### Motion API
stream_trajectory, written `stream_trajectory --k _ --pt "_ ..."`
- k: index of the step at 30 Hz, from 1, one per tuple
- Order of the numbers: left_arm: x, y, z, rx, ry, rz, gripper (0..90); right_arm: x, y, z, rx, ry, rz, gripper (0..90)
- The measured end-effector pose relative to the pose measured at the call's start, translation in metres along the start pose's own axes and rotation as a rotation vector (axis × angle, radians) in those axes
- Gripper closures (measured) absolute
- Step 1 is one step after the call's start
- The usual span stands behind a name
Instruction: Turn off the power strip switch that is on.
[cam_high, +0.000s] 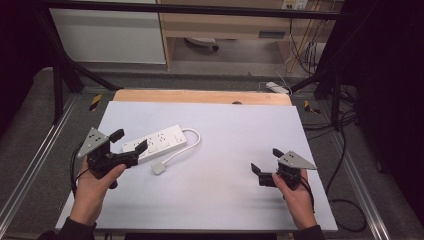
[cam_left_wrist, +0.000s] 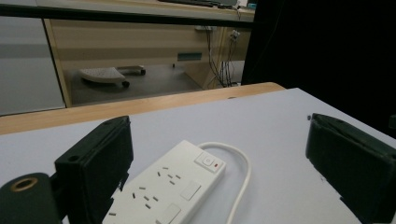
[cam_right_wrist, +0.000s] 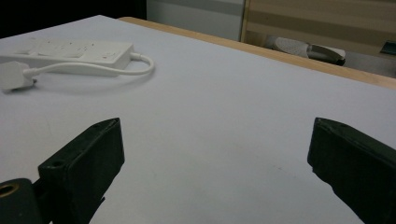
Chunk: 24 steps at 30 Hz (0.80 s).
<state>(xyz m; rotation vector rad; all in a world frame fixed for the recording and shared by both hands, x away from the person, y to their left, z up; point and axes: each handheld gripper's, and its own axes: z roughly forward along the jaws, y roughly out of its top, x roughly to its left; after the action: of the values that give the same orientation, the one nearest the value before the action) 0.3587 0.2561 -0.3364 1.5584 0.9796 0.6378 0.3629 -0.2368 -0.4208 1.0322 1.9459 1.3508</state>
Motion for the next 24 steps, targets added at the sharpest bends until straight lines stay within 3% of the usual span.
stream_trajectory --k 6,10,24 --pt "-0.002 0.007 0.014 0.01 -0.005 0.016 9.0 0.0 0.0 0.0 0.0 0.001 0.002 4.1" --pt "-0.001 0.008 0.024 0.008 -0.019 0.006 9.0 0.001 0.0 0.0 0.001 0.002 0.002 4.2" --pt "0.01 0.018 0.048 -0.004 0.03 0.012 12.7 0.0 0.0 0.0 0.002 0.003 0.009 4.1"
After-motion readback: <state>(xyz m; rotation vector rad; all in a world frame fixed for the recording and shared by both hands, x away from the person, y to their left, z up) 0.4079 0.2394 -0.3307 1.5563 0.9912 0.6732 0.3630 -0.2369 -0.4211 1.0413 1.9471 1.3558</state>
